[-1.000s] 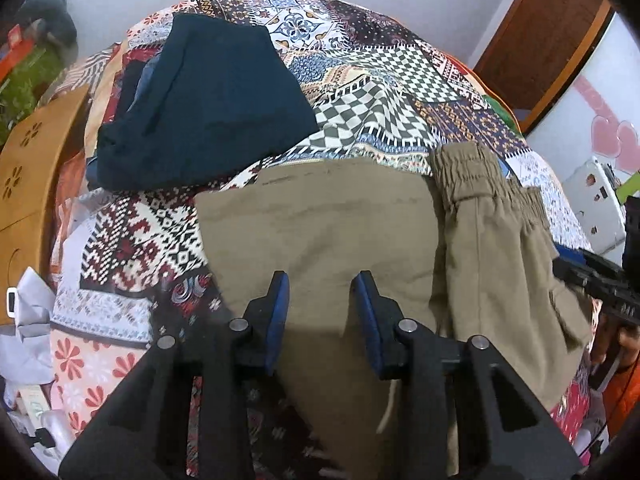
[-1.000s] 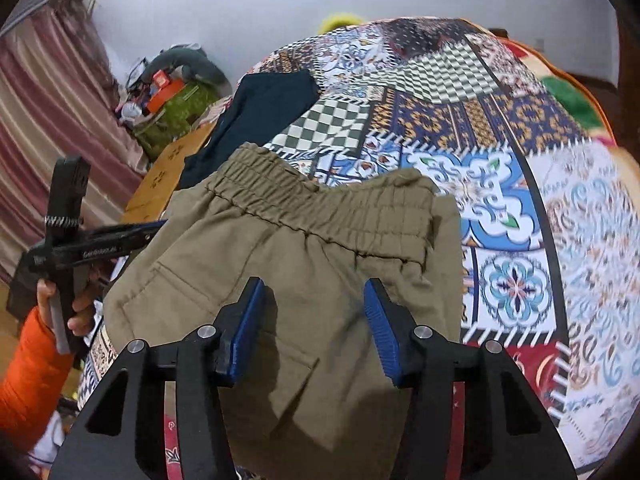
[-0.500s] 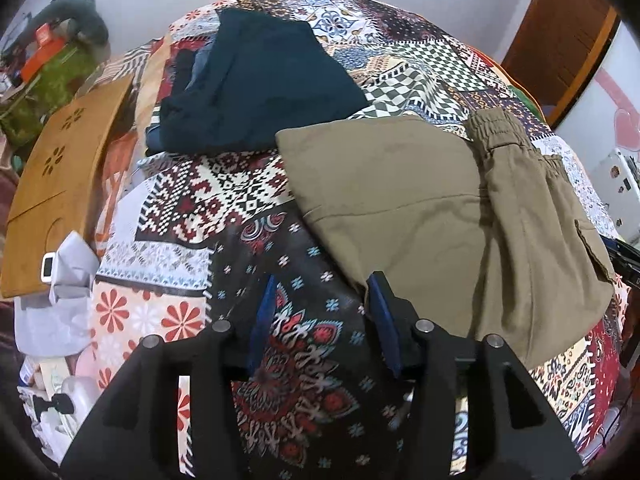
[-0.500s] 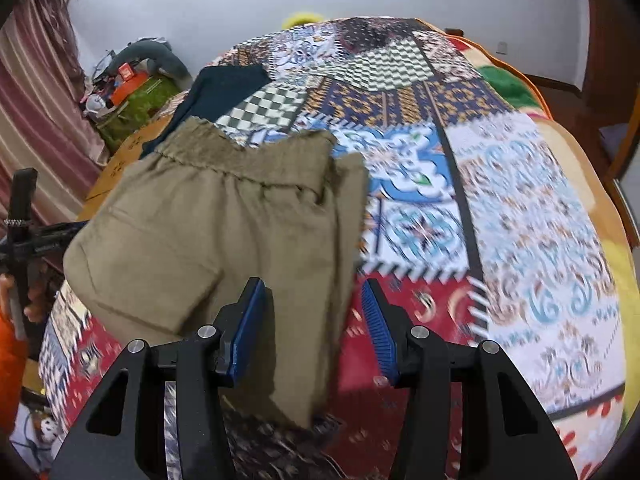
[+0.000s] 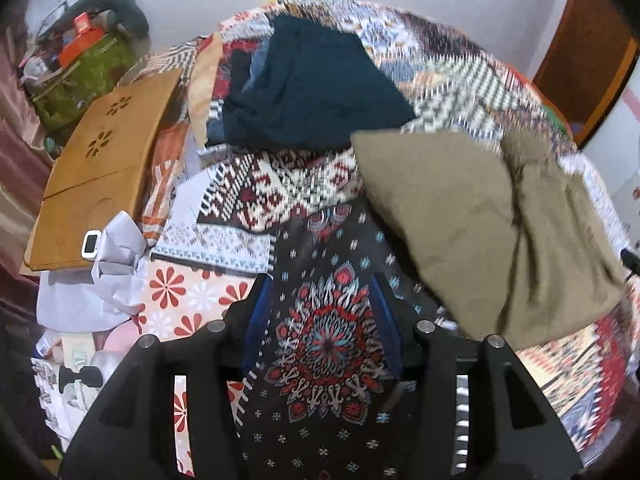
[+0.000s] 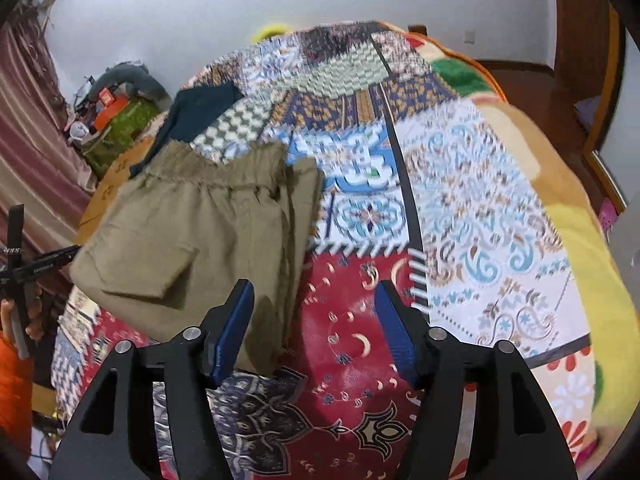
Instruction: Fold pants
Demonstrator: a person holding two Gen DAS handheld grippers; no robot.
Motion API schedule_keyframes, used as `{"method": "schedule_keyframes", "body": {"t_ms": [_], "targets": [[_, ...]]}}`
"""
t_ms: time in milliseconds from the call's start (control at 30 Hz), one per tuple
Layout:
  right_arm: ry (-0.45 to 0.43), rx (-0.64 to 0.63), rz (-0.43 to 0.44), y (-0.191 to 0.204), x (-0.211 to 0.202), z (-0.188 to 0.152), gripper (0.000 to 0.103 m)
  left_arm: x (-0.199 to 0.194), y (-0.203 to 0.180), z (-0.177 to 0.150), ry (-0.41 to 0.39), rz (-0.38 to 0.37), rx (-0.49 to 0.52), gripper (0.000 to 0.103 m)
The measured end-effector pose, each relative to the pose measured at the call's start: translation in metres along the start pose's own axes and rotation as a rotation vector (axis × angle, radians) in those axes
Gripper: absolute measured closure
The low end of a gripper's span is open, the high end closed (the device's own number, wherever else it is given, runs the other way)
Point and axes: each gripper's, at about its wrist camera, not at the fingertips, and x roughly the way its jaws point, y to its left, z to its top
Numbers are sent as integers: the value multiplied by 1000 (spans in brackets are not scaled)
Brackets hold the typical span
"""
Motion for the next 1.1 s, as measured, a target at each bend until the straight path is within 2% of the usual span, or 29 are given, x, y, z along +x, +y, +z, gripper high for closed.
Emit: {"method": "schedule_keyframes", "body": {"t_ms": [67,167,267,433,533,767,900,1000,1067,1100], "targets": [[-35,-12,6,6,-8,7,36,-6,-2,6,-20,-27,-17,51],[-70,-28,18,12,-13,15,32,-12,-8,17,-44,-92,-37,42],[-77,-29,33,16,-8,23,28,-5,-20,25,-29,-147,-36,39],[-22,-17,54,14,20,27,28,29,-33,30,56,-191,-36,39],[36,17,83,9,39,26,28,49,-33,30,94,-191,-53,39],[102,66,128,0,70,31,28,58,-32,34,94,-249,-68,39],[104,76,164,-5,82,37,27,59,-36,40,91,-286,-54,42],[108,61,184,-5,88,41,32,65,-43,42,99,-305,-53,42],[114,60,212,-4,91,42,47,69,-44,45,93,-308,-64,45],[115,62,216,-3,92,43,49,69,-44,46,90,-315,-74,50]]}}
